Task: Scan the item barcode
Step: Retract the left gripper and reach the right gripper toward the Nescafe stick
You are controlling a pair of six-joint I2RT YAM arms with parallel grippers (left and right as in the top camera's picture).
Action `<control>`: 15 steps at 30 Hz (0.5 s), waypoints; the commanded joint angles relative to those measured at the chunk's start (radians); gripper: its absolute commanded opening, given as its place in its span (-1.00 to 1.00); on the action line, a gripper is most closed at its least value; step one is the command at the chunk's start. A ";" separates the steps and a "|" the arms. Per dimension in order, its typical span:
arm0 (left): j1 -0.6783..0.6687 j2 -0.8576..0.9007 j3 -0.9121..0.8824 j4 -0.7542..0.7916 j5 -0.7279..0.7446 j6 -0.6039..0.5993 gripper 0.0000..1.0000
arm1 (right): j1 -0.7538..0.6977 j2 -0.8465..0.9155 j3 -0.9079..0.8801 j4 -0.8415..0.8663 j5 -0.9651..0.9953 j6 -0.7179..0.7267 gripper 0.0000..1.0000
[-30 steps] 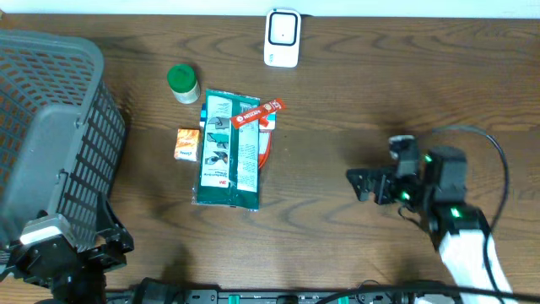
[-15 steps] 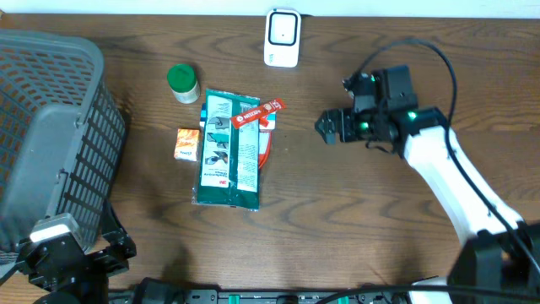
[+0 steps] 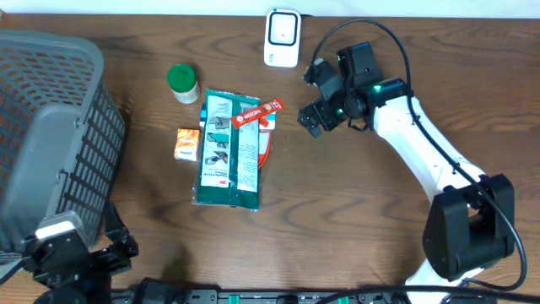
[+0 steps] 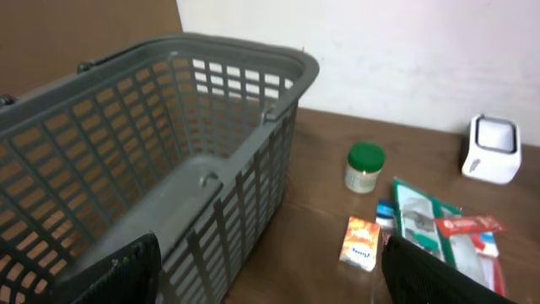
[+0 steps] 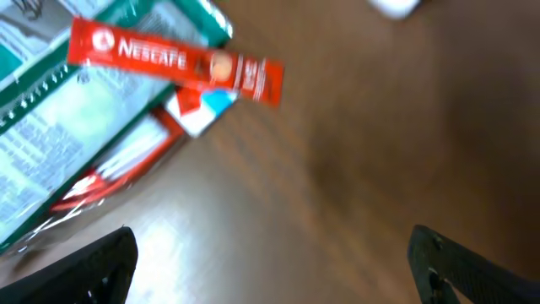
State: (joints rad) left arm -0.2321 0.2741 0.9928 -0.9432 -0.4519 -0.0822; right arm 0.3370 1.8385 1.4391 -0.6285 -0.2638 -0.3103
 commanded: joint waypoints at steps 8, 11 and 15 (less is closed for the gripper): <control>-0.004 0.008 -0.019 0.005 -0.012 -0.006 0.68 | 0.045 -0.003 0.034 0.256 -0.048 -0.224 0.98; -0.004 0.008 -0.019 0.005 -0.012 -0.006 0.67 | 0.070 -0.003 0.034 0.269 -0.064 -0.281 0.99; -0.004 0.008 -0.019 0.005 -0.012 -0.006 0.67 | 0.109 0.016 0.034 0.245 -0.070 -0.387 0.99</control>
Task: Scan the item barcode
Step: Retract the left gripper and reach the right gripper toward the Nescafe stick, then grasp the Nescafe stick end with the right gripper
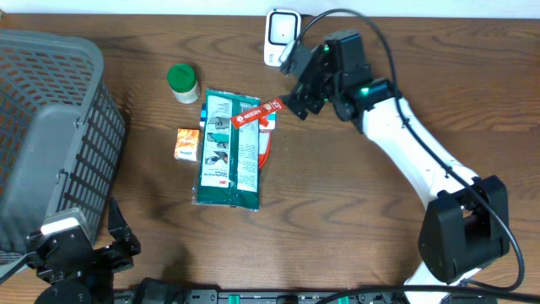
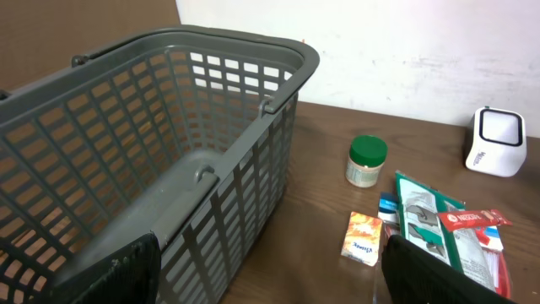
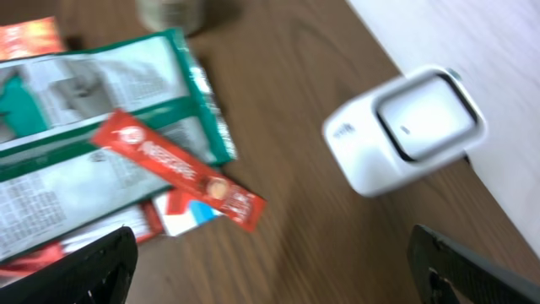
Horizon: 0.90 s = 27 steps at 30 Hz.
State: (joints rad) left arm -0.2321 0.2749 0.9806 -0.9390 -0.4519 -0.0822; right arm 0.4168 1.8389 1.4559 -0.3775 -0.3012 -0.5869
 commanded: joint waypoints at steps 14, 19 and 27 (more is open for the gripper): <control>-0.004 0.007 -0.006 -0.003 -0.013 -0.006 0.68 | 0.034 0.203 0.020 -0.109 -0.047 -0.322 0.98; -0.004 0.007 -0.006 -0.003 -0.013 -0.006 0.68 | 0.037 0.262 0.047 -0.100 -0.036 -0.335 0.84; -0.004 0.007 -0.006 -0.037 -0.013 -0.006 0.68 | 0.057 0.336 0.069 -0.003 0.002 -0.335 0.70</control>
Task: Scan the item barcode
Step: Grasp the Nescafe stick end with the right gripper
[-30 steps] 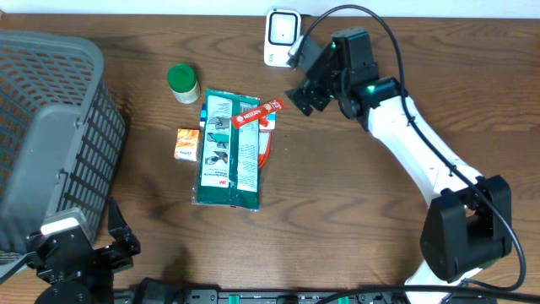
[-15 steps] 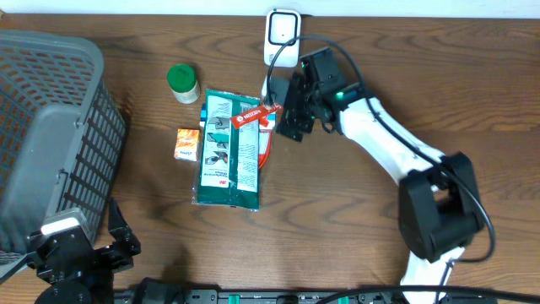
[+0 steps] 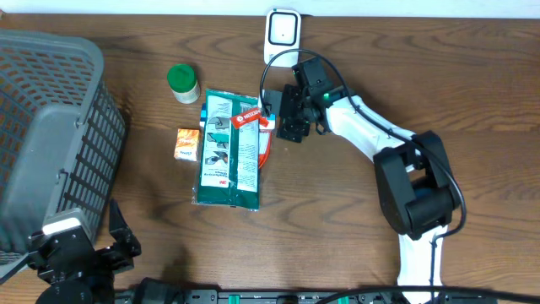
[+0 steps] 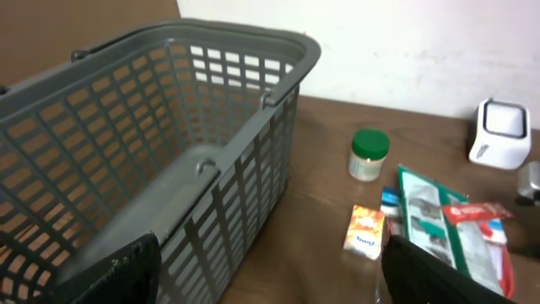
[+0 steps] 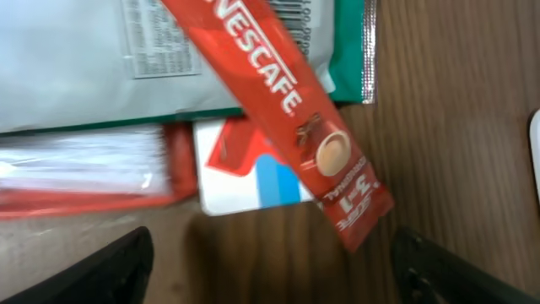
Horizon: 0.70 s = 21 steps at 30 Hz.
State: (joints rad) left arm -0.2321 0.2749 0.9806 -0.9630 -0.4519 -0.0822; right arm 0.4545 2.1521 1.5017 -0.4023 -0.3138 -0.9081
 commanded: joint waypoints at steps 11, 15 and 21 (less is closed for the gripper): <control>-0.004 0.007 -0.006 -0.045 -0.013 -0.005 0.68 | 0.091 0.042 0.024 0.172 0.113 -0.013 0.48; -0.004 0.007 -0.006 -0.054 -0.013 -0.005 0.68 | 0.104 0.043 0.024 0.161 0.114 0.004 0.39; -0.004 0.007 -0.006 -0.058 -0.013 -0.005 0.68 | 0.105 0.048 0.023 0.152 0.093 0.006 0.24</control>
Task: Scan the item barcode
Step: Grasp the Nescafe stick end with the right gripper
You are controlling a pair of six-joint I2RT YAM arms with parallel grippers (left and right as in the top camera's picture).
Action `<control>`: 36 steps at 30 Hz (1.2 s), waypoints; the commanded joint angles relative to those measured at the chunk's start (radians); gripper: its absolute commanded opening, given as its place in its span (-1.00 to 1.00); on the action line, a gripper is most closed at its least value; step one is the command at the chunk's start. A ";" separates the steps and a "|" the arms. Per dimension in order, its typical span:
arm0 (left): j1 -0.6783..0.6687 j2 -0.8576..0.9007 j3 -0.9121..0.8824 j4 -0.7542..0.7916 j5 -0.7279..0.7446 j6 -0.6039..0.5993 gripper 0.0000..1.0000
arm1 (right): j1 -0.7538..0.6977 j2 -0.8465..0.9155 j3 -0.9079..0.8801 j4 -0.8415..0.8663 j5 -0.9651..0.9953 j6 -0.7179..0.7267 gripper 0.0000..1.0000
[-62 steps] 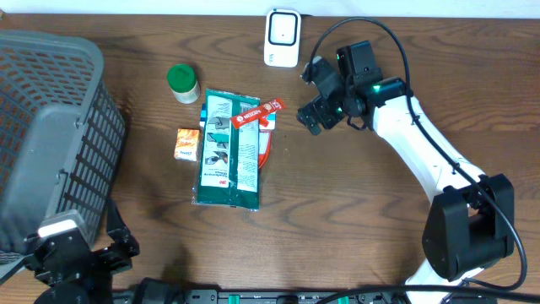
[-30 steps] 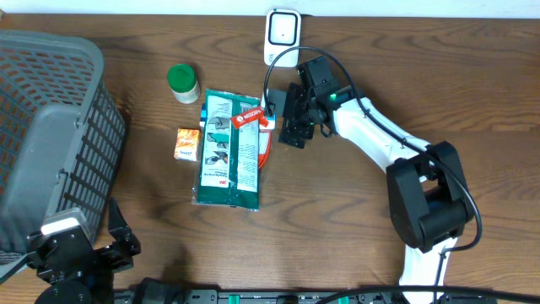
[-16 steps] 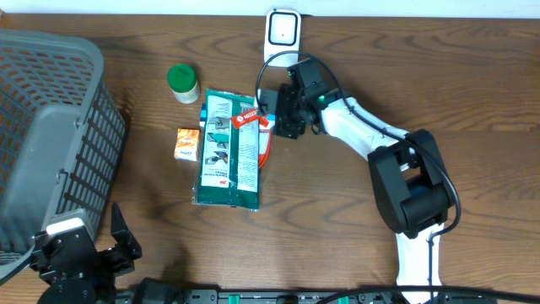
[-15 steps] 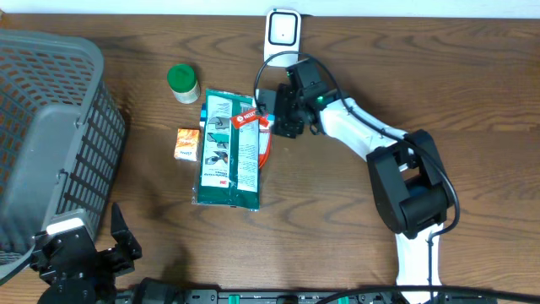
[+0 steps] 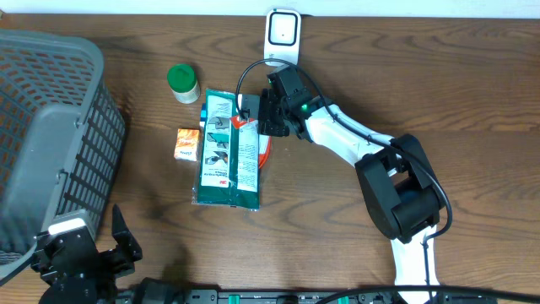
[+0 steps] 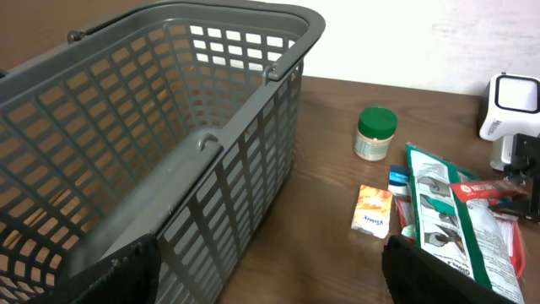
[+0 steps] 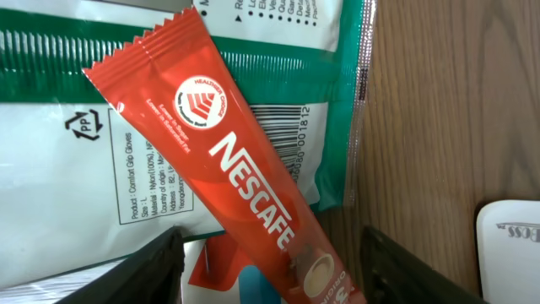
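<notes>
A red Nescafe sachet (image 7: pixel 245 177) lies slantwise across the top of a green and white packet (image 7: pixel 101 143). My right gripper (image 7: pixel 278 270) is open low over it, one finger on each side of the sachet's lower end. From overhead the right gripper (image 5: pixel 261 114) covers the right end of the sachet (image 5: pixel 245 120). The white scanner (image 5: pixel 283 34) stands at the table's far edge, just behind the gripper. At the front left corner, beside the basket, my left gripper (image 6: pixel 270 283) is open and holds nothing.
A large grey basket (image 5: pixel 51 127) fills the left side. A green-lidded jar (image 5: pixel 183 82) and a small orange box (image 5: pixel 186 144) sit left of the packet (image 5: pixel 229 152). A red and blue item (image 7: pixel 245 279) lies under the sachet.
My right gripper has moved left from the sachet's right end to over the sachet itself, and its fingers now stand closer round it. The sachet has not moved.
My right gripper was open to the right of the pile. Then it was nearer the scanner, looking over the sachet and the scanner. Then it was low at the sachet's right end, and now it straddles the sachet. The left arm stayed by the basket.
</notes>
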State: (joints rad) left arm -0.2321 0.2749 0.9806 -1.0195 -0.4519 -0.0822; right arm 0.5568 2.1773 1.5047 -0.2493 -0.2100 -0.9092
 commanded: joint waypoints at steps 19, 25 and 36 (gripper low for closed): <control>-0.004 0.007 -0.006 -0.003 -0.013 -0.005 0.68 | 0.002 0.067 0.020 0.022 -0.016 0.008 -0.32; -0.004 0.007 -0.008 -0.014 -0.013 -0.005 0.68 | 0.002 0.067 0.020 0.026 -0.016 0.034 -0.66; -0.004 0.007 -0.008 -0.017 -0.013 -0.005 0.68 | 0.002 0.067 0.021 0.031 -0.016 0.103 -0.80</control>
State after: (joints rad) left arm -0.2321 0.2749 0.9806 -1.0325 -0.4519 -0.0818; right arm 0.5556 2.2189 1.5101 -0.2180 -0.2123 -0.8589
